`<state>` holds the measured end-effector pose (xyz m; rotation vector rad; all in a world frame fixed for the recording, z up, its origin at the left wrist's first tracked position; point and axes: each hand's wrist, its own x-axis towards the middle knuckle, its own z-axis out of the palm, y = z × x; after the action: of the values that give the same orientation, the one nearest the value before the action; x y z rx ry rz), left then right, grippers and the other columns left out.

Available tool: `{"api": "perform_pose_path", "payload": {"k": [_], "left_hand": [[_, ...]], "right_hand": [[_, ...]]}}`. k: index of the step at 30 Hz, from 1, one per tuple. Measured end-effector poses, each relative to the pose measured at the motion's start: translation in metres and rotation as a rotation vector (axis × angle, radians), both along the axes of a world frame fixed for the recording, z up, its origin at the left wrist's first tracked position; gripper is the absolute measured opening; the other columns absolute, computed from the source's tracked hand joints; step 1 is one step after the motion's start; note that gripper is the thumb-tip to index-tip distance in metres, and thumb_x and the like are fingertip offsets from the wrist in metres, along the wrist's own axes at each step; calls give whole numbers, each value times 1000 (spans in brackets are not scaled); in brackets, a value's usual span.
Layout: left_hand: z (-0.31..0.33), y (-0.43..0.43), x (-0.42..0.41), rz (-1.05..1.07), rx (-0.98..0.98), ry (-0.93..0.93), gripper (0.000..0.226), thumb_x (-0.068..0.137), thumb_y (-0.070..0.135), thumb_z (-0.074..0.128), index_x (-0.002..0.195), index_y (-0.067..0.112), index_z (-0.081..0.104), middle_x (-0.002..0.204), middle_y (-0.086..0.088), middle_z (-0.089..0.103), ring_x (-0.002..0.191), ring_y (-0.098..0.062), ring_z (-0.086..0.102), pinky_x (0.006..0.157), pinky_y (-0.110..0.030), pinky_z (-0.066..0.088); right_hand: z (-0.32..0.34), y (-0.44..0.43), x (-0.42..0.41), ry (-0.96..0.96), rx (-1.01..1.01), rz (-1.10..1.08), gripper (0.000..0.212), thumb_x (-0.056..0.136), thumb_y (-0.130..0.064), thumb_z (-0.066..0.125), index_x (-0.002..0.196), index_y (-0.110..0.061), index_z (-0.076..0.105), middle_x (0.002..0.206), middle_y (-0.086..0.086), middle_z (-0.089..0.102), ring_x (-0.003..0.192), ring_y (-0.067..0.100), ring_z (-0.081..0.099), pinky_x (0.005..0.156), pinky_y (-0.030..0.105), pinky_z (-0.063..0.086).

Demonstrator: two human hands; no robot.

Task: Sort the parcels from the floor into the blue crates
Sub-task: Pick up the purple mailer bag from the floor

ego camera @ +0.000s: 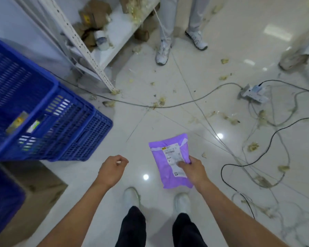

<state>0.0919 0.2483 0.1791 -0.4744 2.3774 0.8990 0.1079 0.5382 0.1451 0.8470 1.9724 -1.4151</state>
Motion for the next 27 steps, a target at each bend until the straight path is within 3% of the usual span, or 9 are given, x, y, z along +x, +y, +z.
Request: {"api": "perform_pose_path", "payload": {"k": [3,10,12,15,19,27], "left_hand": [[62,-4,18,58,28,24,18,100,21,54,100,26,71,108,7,66,102,-13,61,80,-17,41],[160,-17,65,157,69,101,18,98,25,54,106,25,71,110,4,68,105,-17,63,95,-32,48],[175,-28,79,221,91,129,17,98,24,55,105,24,70,109,4,69,102,-17,66,92,-31,50],[194,-56,92,342,102,183,13,97,22,56,102,23,69,105,2,71,88,-15,72,72,-21,47],[221,-111,101,433,102,240,12,98,19,55,101,19,67,101,-1,72,82,-15,72,63,-16,45],[273,-250,105,587,128,333,16,101,19,53,100,16,68,98,-1,71,86,-18,69,78,-28,53]], "right_hand": [[60,3,3,36,-4,39,19,86,-16,71,104,-17,74,97,7,75,92,27,71,87,42,56],[159,-29,-1,150,-52,260,18,87,-24,70,105,-21,73,99,4,75,93,25,71,89,44,56],[177,-48,-8,173,-41,398,22,88,-27,70,109,-20,73,102,3,75,95,23,71,90,41,55],[200,-85,-27,211,-19,560,23,88,-27,69,109,-19,72,102,2,75,94,22,70,88,37,55],[227,-148,-48,250,-17,687,23,87,-24,65,108,-19,72,101,4,74,94,22,70,84,34,53],[280,-296,-77,356,-35,755,27,82,-17,59,105,-22,72,98,1,74,93,22,71,83,34,56]]}}
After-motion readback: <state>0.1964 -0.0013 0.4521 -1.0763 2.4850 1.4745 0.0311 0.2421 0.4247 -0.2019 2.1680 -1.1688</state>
